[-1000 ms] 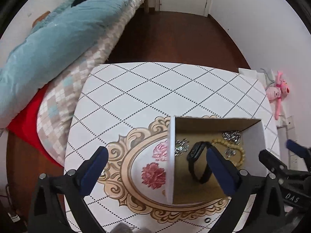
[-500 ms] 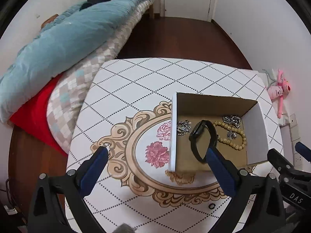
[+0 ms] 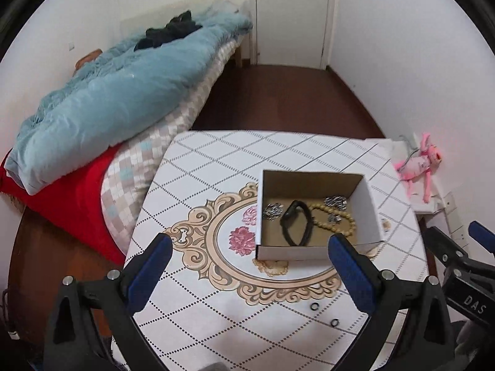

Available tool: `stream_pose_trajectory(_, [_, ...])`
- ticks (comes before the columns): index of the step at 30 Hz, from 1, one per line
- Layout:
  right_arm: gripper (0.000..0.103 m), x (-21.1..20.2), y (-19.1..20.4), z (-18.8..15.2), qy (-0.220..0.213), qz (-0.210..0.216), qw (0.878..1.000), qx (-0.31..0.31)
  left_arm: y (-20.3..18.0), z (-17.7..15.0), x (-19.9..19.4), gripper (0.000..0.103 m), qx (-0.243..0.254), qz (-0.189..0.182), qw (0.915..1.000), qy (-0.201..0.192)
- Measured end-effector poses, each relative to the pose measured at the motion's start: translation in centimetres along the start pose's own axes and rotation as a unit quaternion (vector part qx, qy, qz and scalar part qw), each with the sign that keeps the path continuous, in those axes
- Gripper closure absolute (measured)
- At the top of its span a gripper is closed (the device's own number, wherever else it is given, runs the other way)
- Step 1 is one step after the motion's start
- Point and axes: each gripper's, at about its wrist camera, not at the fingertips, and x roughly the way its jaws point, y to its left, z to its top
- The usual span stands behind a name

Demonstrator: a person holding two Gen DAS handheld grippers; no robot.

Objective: Organize jewelry
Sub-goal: 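Withdraw both open tools from the box and back over the table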

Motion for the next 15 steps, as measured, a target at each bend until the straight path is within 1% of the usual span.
stream_pose_trajectory(4, [0.000, -2.6, -0.4, 0.0, -0.026, 0.000, 1.000, 0.007, -0.1, 0.0, -2.3, 0.000, 0.000, -0.012, 0.9998, -0.018])
stream_pose_trajectory(9, [0.000, -4.9, -0.8, -0.3, -0.045, 0.006, 0.999, 0.016, 0.0, -0.2, -3.7, 0.000, 0.000, -0.017, 0.9995, -0.028])
stream_pose_trajectory(11, [0.000, -5.2, -0.8, -0.6, -0.044, 0.009, 0.999, 0.016, 0.1, -0.5, -3.5, 0.000, -0.002, -0.017, 0.9996, -0.022])
stream_pose_trajectory(13, [0.000, -4.8, -0.6, -1.0, -0.033, 0.014, 0.999, 0.016, 0.2, -1.1, -2.7, 0.000, -0.003, -0.013, 0.9999, -0.010])
stream_pose_trajectory(15, [0.000, -3.7, -0.3, -1.9, -0.012, 0.019, 1.000, 0.011, 0.2, -2.3, -1.0, 0.000, 0.004, -0.004, 0.9998, 0.021])
